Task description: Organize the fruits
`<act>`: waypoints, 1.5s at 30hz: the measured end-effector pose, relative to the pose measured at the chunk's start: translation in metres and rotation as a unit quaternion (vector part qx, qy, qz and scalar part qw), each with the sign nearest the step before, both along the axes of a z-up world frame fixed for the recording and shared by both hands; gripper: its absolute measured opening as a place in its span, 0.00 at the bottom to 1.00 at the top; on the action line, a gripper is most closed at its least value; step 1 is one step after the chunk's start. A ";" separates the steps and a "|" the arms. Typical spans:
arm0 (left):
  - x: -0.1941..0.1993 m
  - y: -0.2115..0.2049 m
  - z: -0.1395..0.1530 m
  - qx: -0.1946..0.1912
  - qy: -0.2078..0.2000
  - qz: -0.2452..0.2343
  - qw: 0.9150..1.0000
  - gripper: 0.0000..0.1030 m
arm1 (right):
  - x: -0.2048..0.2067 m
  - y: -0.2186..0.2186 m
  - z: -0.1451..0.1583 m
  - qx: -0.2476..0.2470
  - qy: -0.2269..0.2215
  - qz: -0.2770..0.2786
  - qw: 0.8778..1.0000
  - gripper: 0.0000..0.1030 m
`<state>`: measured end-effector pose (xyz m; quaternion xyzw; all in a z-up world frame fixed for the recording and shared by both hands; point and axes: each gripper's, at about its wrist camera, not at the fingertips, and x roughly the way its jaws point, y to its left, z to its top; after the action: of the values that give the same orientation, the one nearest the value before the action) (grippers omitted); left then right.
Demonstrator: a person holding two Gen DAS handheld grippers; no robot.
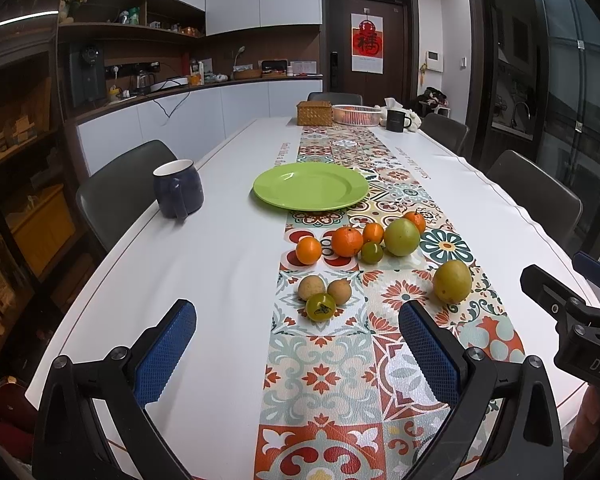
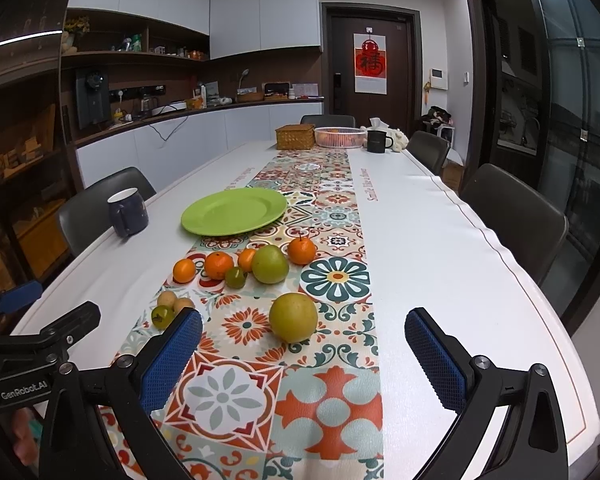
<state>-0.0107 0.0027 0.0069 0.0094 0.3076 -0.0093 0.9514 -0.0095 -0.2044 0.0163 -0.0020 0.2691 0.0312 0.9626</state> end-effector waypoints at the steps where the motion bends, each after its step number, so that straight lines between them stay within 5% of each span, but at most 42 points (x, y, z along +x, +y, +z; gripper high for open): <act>1: 0.000 0.000 0.001 0.000 0.000 0.000 1.000 1.00 | 0.000 0.000 0.000 0.000 0.000 0.000 1.000 0.99; 45: 0.000 0.003 0.002 0.000 0.003 0.001 1.000 1.00 | 0.001 0.004 -0.002 0.002 0.004 0.002 1.000 0.99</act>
<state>-0.0110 0.0058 0.0090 0.0090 0.3101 -0.0082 0.9506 -0.0084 -0.2007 0.0140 -0.0005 0.2729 0.0339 0.9615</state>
